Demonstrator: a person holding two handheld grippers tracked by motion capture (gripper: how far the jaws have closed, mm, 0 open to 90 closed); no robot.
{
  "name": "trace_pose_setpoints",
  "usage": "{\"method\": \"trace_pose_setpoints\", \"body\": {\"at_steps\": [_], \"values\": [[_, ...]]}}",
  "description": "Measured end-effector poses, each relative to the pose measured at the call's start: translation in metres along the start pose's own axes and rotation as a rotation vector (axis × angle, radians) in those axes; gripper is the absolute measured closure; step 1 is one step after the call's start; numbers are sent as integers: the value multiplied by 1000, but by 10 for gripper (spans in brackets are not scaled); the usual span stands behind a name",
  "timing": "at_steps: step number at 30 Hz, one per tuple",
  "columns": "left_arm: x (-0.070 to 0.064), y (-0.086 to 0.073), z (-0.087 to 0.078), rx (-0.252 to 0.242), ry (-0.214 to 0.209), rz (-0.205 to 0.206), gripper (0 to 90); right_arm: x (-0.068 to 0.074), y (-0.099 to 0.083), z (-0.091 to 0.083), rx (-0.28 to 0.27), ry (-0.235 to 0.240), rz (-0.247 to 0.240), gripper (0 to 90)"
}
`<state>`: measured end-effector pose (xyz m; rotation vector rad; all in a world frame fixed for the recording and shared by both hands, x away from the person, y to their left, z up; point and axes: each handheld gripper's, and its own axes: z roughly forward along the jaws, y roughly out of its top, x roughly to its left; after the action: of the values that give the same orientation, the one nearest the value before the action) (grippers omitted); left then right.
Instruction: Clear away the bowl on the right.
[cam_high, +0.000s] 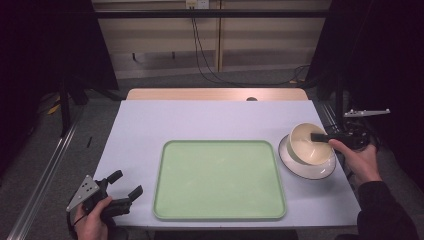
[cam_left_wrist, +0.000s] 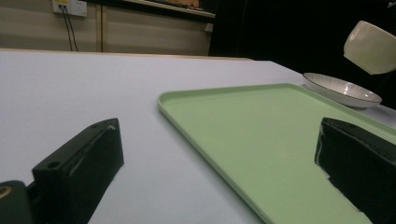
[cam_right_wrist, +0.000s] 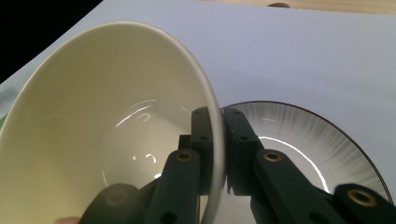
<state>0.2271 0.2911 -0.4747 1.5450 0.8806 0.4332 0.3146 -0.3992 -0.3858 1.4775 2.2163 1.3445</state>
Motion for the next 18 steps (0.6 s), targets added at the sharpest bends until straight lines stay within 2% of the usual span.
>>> {"method": "trace_pose_setpoints", "body": {"at_steps": [6, 18], "values": [[0, 0, 0, 1, 1, 0, 12, 5, 6, 3, -3, 14, -8, 843], [0, 0, 0, 2, -1, 2, 12, 21, 24, 21, 1, 42, -31, 842]]}}
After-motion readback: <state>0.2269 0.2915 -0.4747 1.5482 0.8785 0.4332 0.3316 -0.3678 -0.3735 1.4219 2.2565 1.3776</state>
